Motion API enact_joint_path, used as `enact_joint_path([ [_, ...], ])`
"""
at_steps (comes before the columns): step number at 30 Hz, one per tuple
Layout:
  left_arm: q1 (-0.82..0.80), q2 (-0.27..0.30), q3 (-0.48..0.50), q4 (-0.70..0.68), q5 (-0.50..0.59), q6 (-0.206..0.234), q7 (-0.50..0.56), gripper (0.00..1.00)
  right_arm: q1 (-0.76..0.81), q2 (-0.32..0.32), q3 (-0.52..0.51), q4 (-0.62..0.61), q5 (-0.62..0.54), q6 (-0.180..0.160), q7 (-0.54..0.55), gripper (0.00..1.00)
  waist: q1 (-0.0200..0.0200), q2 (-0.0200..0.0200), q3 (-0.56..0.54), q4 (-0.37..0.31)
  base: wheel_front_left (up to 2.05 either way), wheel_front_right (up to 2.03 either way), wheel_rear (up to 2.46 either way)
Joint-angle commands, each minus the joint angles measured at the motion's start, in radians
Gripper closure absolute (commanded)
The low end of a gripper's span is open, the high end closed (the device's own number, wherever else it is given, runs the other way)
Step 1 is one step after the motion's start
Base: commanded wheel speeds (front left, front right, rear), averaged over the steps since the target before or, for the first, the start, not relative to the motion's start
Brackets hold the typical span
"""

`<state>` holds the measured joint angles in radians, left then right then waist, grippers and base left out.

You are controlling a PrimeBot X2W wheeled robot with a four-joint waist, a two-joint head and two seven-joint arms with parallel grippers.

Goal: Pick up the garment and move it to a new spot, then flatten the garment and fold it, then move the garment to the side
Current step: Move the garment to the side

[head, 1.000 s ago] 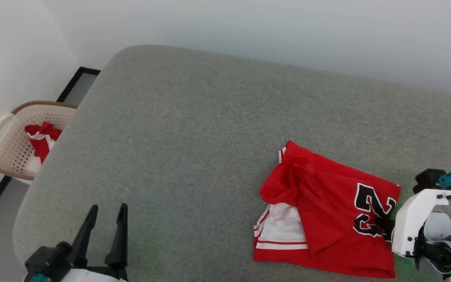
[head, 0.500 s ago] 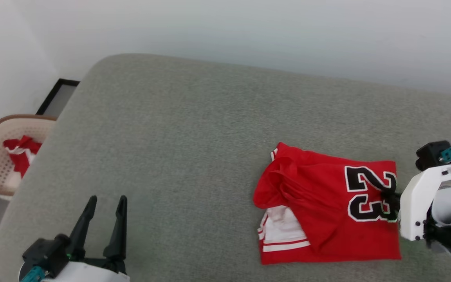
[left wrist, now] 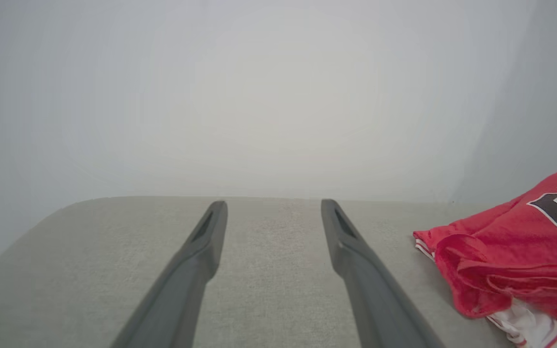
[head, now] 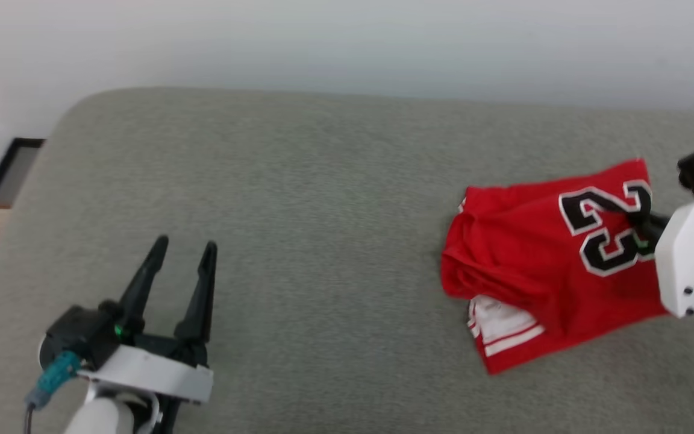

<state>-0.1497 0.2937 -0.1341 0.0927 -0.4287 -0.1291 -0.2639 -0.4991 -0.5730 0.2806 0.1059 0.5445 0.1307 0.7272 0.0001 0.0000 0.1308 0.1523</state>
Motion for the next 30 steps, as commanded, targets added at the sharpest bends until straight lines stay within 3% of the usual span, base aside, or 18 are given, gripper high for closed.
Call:
enact_joint_path([
  [1, -0.019, 0.004, -0.004, -0.002, 0.003, -0.002, 0.001, 0.00, -0.020, -0.012, 0.009, -0.002, 0.004, 0.000, -0.011, 1.00, -0.0001, 0.0000, 0.035, -0.052, 0.00, 0.00, 0.00],
  [8, -0.103, 0.036, -0.029, -0.003, 0.004, -0.002, 0.001, 0.00, -0.134, -0.072, 0.065, 0.028, 0.040, 0.000, -0.073, 1.00, -0.0001, 0.0000, 0.096, -0.156, 0.00, 0.00, 0.00],
  [21, -0.221, 0.125, -0.057, -0.002, -0.010, -0.002, 0.001, 0.00, -0.295, -0.125, 0.151, 0.157, 0.065, 0.000, -0.259, 1.00, -0.0001, 0.0000, 0.223, -0.345, 0.00, 0.00, 0.00],
  [30, -0.272, 0.162, -0.077, -0.009, -0.005, -0.002, 0.001, 0.00, -0.396, -0.188, 0.236, 0.307, 0.068, 0.000, -0.415, 1.00, -0.0001, 0.0000, 0.291, -0.417, 0.00, 0.00, 0.00],
])
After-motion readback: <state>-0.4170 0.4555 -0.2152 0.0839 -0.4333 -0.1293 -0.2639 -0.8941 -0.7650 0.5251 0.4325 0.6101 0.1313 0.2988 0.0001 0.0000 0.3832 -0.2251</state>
